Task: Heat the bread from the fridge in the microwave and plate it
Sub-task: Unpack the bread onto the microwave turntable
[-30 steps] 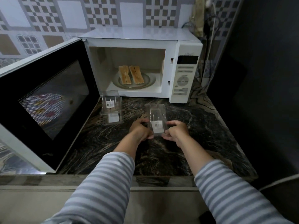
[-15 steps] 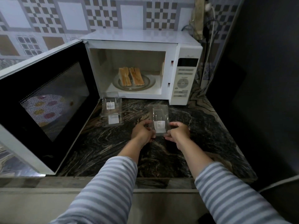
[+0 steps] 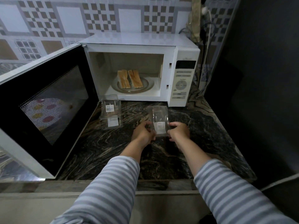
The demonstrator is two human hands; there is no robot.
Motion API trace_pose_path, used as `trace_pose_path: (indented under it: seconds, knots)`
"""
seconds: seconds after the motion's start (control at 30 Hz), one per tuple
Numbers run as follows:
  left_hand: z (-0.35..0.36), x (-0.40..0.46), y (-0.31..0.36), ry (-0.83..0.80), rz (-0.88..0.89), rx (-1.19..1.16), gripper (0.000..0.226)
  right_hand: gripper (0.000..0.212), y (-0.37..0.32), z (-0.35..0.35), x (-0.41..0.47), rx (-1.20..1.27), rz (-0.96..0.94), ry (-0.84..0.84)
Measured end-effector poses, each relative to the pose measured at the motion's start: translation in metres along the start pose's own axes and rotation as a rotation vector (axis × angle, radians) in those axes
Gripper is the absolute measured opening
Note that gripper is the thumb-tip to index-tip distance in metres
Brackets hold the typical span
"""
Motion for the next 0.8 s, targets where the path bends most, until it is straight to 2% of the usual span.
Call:
trace_pose_path:
  seconds: [0.07,0.17,0.23,0.33,0.4,0.47,0.6,0.7,0.8]
  knots:
    - [-0.009,-0.002,0.01,0.012,0.075,0.078,0.022,0.038,-0.013,-0.006,-0.006,-0.163,-0.091,0.032]
    - [-0.037,-0.002,0.034,0.169,0.209,0.344,0.015,0.044,-0.036,-0.012,-0.017,-0.377,-0.168,0.085]
    - [-0.057,-0.005,0.05,0.271,0.271,0.426,0.013,0.046,-0.059,-0.009,-0.029,-0.445,-0.254,0.12]
    - [-0.089,-0.011,0.068,0.42,0.361,0.476,0.015,0.04,-0.098,0.011,-0.053,-0.48,-0.501,0.154]
    - [-0.114,-0.014,0.072,0.538,0.416,0.524,0.017,0.034,-0.118,0.036,-0.068,-0.468,-0.649,0.094]
    - [-0.137,-0.013,0.063,0.618,0.374,0.592,0.022,0.03,-0.127,0.066,-0.075,-0.403,-0.709,-0.025]
    - [-0.175,-0.001,0.03,0.647,0.207,0.542,0.033,0.027,-0.121,0.117,-0.071,-0.262,-0.577,-0.245]
    - [-0.185,0.02,-0.006,0.504,0.034,0.305,0.039,0.027,-0.106,0.15,-0.06,-0.161,-0.398,-0.353]
    - [-0.185,0.033,-0.028,0.437,-0.038,0.182,0.046,0.019,-0.091,0.171,-0.05,-0.029,-0.251,-0.385]
Point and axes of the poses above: each hand's wrist, its own x-axis towards the middle knuckle, its own z-axis out of the palm, y = z × x, the point moved 10 cm from there along x, towards the middle knuckle, and after that the axes turned 3 degrees about y, right-handed, at the moved point
